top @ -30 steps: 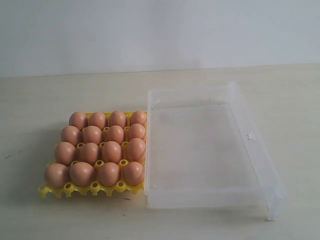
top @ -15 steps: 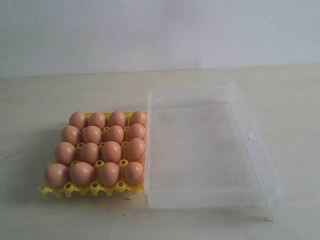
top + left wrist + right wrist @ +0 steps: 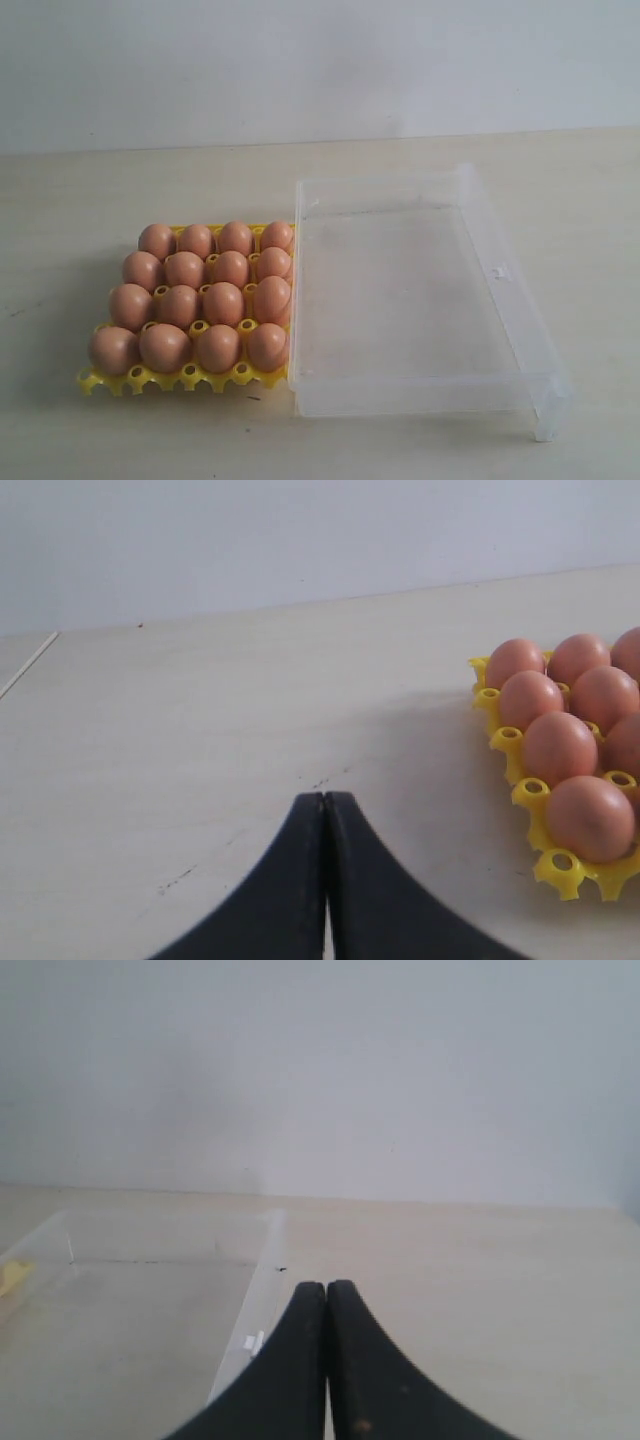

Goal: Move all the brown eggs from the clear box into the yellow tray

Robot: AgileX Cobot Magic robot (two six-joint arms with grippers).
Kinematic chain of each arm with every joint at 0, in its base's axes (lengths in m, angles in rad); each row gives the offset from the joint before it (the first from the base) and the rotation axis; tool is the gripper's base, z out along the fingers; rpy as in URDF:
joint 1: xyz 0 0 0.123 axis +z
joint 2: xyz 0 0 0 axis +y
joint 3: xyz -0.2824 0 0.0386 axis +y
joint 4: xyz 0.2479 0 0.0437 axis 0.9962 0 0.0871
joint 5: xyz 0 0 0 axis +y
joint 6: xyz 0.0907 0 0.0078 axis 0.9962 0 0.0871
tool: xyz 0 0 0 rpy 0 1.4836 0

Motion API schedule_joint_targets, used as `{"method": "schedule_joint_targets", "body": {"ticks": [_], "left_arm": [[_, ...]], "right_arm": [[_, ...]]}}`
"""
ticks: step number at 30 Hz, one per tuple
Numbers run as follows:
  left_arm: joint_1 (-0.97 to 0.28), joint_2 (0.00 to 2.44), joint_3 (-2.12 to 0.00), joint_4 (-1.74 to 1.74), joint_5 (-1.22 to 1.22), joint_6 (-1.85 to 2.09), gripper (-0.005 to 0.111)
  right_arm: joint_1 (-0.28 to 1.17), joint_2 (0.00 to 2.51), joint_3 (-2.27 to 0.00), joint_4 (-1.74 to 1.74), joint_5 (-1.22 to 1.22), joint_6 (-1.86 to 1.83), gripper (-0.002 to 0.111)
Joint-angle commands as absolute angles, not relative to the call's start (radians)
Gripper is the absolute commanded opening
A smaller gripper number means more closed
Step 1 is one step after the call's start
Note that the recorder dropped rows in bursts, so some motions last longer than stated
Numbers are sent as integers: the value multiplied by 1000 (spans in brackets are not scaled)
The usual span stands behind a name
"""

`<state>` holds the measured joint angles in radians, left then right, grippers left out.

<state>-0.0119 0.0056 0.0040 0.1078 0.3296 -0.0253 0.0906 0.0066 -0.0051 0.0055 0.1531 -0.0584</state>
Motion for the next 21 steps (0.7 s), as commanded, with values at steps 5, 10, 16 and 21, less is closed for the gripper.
{"method": "schedule_joint_targets", "body": {"ticks": [5,10,16,21], "left_arm": [[-11,0,0,105,319,-30,0],[-11,0,0,105,319,-30,0],[-11,0,0,105,319,-30,0],[-11,0,0,105,319,-30,0]], "right_arm": [[85,0,0,12,242,0,0],[85,0,0,12,260,0,0],[85,0,0,12,287,0,0],[85,0,0,12,287,0,0]]}}
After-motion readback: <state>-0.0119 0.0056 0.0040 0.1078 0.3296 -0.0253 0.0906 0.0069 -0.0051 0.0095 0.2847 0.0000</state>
